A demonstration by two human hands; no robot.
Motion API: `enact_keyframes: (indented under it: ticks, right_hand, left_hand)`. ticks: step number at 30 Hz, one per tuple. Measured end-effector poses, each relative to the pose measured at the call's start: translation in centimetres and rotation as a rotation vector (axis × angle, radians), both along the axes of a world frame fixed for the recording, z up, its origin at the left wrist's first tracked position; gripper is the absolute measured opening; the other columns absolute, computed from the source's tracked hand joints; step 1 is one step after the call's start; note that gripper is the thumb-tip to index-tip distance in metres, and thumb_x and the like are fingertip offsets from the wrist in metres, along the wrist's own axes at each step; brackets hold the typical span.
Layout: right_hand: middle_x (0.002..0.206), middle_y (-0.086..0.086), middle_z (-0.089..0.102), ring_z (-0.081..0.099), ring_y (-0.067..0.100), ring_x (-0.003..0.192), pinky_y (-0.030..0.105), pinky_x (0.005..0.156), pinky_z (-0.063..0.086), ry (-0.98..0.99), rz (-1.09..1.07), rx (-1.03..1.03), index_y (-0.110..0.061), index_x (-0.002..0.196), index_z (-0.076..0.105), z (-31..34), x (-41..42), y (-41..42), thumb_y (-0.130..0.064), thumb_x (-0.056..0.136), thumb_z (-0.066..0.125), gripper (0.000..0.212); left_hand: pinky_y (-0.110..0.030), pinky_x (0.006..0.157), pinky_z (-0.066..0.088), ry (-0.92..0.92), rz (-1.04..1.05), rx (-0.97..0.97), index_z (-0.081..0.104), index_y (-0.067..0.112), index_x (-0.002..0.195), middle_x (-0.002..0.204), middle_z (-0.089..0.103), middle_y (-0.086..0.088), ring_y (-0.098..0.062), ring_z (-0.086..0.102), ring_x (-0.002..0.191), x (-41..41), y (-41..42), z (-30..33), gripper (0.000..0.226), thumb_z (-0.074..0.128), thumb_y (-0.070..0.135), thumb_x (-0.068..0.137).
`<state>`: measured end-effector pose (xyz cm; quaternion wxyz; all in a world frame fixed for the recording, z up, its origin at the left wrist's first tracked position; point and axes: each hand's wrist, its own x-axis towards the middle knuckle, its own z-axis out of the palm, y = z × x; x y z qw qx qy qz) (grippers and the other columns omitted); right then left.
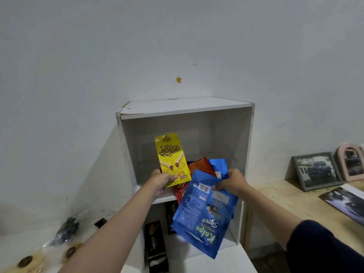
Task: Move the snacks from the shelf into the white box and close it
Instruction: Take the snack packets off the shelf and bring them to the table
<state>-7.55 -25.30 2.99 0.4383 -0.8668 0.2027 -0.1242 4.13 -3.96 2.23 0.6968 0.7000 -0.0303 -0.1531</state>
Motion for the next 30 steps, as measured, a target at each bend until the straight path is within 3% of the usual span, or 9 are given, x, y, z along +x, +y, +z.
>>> enact_keyframes:
  ticks: [2, 4, 6, 11, 17, 21, 24, 26, 30]
  right_hand:
    - [0.077, 0.009, 0.072, 0.068, 0.022, 0.07, 0.039, 0.069, 0.055, -0.033, -0.011, 0.008, -0.01, 0.067, 0.068, 0.3, -1.6, 0.3, -0.005, 0.056, 0.086, 0.022]
    - [0.075, 0.009, 0.07, 0.065, 0.019, 0.064, 0.034, 0.062, 0.052, -0.043, -0.003, 0.001, -0.006, 0.072, 0.069, 0.7, -3.3, 0.6, -0.005, 0.059, 0.086, 0.021]
    - [0.072, 0.006, 0.067, 0.061, 0.016, 0.06, 0.026, 0.055, 0.046, -0.055, 0.006, -0.005, -0.006, 0.074, 0.068, 1.1, -5.3, 0.9, -0.006, 0.061, 0.085, 0.022]
    - [0.065, 0.003, 0.064, 0.06, 0.015, 0.055, 0.024, 0.05, 0.043, -0.073, 0.038, 0.0, -0.01, 0.066, 0.062, 1.2, -11.2, 1.8, -0.008, 0.062, 0.085, 0.023]
    - [0.073, 0.005, 0.065, 0.062, 0.02, 0.065, 0.029, 0.059, 0.047, -0.042, 0.161, -0.031, -0.009, 0.074, 0.064, -1.1, -19.2, 5.0, -0.01, 0.063, 0.084, 0.023]
    - [0.075, 0.007, 0.068, 0.063, 0.02, 0.065, 0.028, 0.056, 0.045, 0.04, 0.3, -0.085, -0.008, 0.075, 0.065, -2.9, -22.5, 9.7, -0.015, 0.062, 0.086, 0.026]
    - [0.081, 0.01, 0.071, 0.066, 0.024, 0.07, 0.032, 0.062, 0.051, 0.051, 0.429, -0.093, -0.005, 0.079, 0.068, -3.8, -23.4, 14.9, -0.012, 0.062, 0.085, 0.025]
    - [0.079, 0.01, 0.07, 0.066, 0.025, 0.072, 0.037, 0.065, 0.054, 0.053, 0.523, -0.106, -0.008, 0.072, 0.067, -4.1, -24.2, 19.5, -0.012, 0.062, 0.086, 0.022]
    - [0.068, 0.003, 0.063, 0.059, 0.019, 0.062, 0.028, 0.053, 0.044, 0.087, 0.71, -0.106, -0.01, 0.071, 0.062, -5.0, -25.7, 29.9, -0.012, 0.064, 0.085, 0.024]
  left_hand:
    - [-0.032, 0.075, 0.049, -0.046, 0.008, 0.015, 0.06, -0.002, 0.11, 0.11, 0.068, -0.016, -0.025, 0.064, 0.089, -1.5, 0.8, 0.4, 0.033, 0.068, -0.007, 0.078]
    - [-0.035, 0.079, 0.05, -0.068, 0.02, 0.031, 0.062, 0.004, 0.1, 0.107, 0.069, -0.013, -0.025, 0.064, 0.089, -3.6, 1.7, 0.8, 0.027, 0.071, -0.004, 0.076]
    - [-0.033, 0.075, 0.051, -0.078, 0.037, 0.019, 0.061, 0.006, 0.099, 0.103, 0.07, -0.012, -0.024, 0.065, 0.086, -6.0, 2.6, 0.8, 0.027, 0.073, -0.002, 0.075]
    - [-0.027, 0.066, 0.05, -0.061, 0.066, -0.003, 0.059, 0.001, 0.115, 0.103, 0.068, -0.01, -0.02, 0.065, 0.081, -14.2, 5.0, -0.1, 0.04, 0.07, -0.004, 0.076]
    - [-0.027, 0.063, 0.049, 0.03, 0.163, 0.019, 0.06, 0.005, 0.11, 0.096, 0.068, -0.006, -0.017, 0.064, 0.078, -26.6, 9.3, -3.8, 0.034, 0.07, -0.001, 0.078]
    - [-0.039, 0.083, 0.053, 0.103, 0.296, 0.027, 0.06, 0.0, 0.114, 0.105, 0.07, -0.014, -0.031, 0.067, 0.095, -34.1, 14.9, -7.2, 0.04, 0.073, 0.001, 0.076]
    - [-0.04, 0.077, 0.056, 0.167, 0.436, 0.03, 0.058, -0.004, 0.11, 0.099, 0.069, -0.015, -0.03, 0.066, 0.088, -38.8, 20.1, -9.2, 0.031, 0.067, -0.006, 0.08]
    - [-0.04, 0.079, 0.054, 0.216, 0.541, 0.013, 0.056, -0.003, 0.114, 0.108, 0.067, -0.017, -0.032, 0.065, 0.094, -41.7, 24.2, -10.3, 0.036, 0.064, -0.01, 0.08]
    - [-0.047, 0.088, 0.053, 0.276, 0.72, -0.038, 0.06, -0.004, 0.111, 0.11, 0.068, -0.019, -0.033, 0.067, 0.095, -47.0, 33.5, -13.4, 0.039, 0.063, -0.017, 0.074]
